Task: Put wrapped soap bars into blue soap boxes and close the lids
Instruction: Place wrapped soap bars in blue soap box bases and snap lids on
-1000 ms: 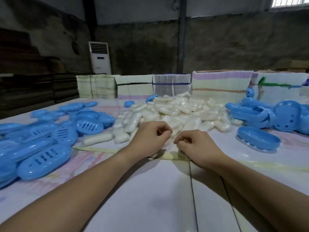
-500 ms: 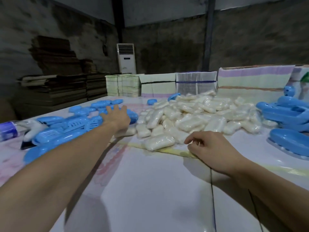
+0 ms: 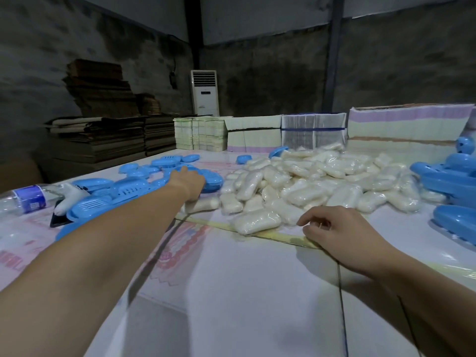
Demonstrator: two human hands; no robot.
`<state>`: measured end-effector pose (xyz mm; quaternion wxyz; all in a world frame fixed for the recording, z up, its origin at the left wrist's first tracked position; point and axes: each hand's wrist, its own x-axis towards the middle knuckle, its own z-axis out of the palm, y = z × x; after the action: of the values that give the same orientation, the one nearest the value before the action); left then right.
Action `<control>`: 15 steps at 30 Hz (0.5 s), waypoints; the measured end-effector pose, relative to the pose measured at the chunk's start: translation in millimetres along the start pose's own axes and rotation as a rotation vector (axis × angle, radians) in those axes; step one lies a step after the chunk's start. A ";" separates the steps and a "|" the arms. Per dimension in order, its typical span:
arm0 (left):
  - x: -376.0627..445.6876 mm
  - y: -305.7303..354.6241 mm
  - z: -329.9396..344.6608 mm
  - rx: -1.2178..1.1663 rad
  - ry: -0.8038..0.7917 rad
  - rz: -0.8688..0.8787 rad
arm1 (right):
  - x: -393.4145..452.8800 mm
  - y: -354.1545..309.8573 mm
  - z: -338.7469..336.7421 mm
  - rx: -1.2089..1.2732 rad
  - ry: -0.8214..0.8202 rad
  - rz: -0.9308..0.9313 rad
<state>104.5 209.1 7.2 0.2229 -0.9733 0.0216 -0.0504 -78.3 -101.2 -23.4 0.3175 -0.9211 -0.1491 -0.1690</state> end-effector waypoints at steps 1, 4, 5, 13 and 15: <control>0.3 -1.3 -0.1 0.039 -0.004 0.004 | -0.1 -0.5 0.0 0.003 0.004 0.000; 1.1 -3.2 -1.4 0.147 0.047 0.025 | -0.2 0.1 -0.1 0.012 0.014 0.004; 1.9 -3.4 -2.1 0.159 0.100 0.033 | -0.1 0.5 0.0 0.012 0.012 0.007; -12.5 40.9 -51.1 -0.656 0.760 0.019 | 0.7 1.4 0.3 0.039 0.028 0.038; -26.3 63.2 -66.9 -0.859 0.764 0.050 | 0.9 3.1 -1.5 0.057 0.049 0.053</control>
<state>69.9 125.1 37.2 -0.2151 -0.8884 0.1420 -0.3799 -76.7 -104.3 -23.5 0.3516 -0.9109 -0.1216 -0.1786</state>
